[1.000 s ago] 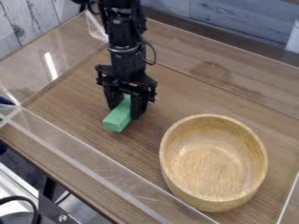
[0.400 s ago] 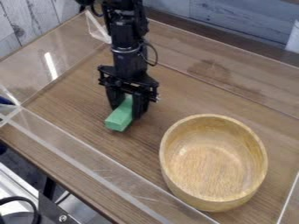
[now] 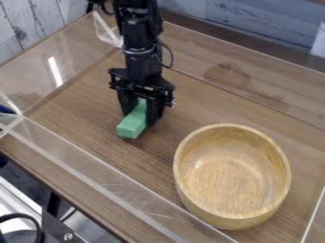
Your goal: Remove the green block from inside the brown bowl and put it on the table
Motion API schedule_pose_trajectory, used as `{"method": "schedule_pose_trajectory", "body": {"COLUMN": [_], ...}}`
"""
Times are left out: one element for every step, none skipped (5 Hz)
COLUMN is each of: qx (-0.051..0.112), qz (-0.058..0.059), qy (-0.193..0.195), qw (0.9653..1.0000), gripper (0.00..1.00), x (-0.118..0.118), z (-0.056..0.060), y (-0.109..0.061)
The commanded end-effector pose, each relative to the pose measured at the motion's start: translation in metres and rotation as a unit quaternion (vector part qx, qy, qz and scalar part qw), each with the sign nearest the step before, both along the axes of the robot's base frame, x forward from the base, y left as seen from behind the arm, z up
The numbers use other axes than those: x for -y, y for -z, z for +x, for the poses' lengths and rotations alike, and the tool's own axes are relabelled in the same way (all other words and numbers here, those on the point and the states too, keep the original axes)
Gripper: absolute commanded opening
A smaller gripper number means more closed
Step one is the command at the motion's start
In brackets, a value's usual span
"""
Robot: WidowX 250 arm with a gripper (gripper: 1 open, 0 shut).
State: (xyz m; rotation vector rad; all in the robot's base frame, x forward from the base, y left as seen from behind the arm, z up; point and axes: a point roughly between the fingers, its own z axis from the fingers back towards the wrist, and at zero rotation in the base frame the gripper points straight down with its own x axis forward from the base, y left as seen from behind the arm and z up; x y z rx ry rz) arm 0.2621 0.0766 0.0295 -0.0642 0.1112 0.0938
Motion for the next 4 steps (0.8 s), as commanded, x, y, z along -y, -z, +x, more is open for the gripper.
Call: {"method": "schedule_pose_trajectory", "body": {"qx": [0.027, 0.027, 0.027, 0.027], "qz": [0.006, 0.006, 0.005, 0.004], "qy": [0.000, -0.001, -0.002, -0.003], "qw": [0.9996, 0.9996, 0.9996, 0.9996], "gripper": [0.00, 0.00, 0.00, 0.00], "x": [-0.0023, -0.0027, -0.0029, -0.0032], "z": [0.0131, 0.0147, 0.0158, 0.0170], "y": [-0.0132, -0.0128, -0.0128, -0.0128]}}
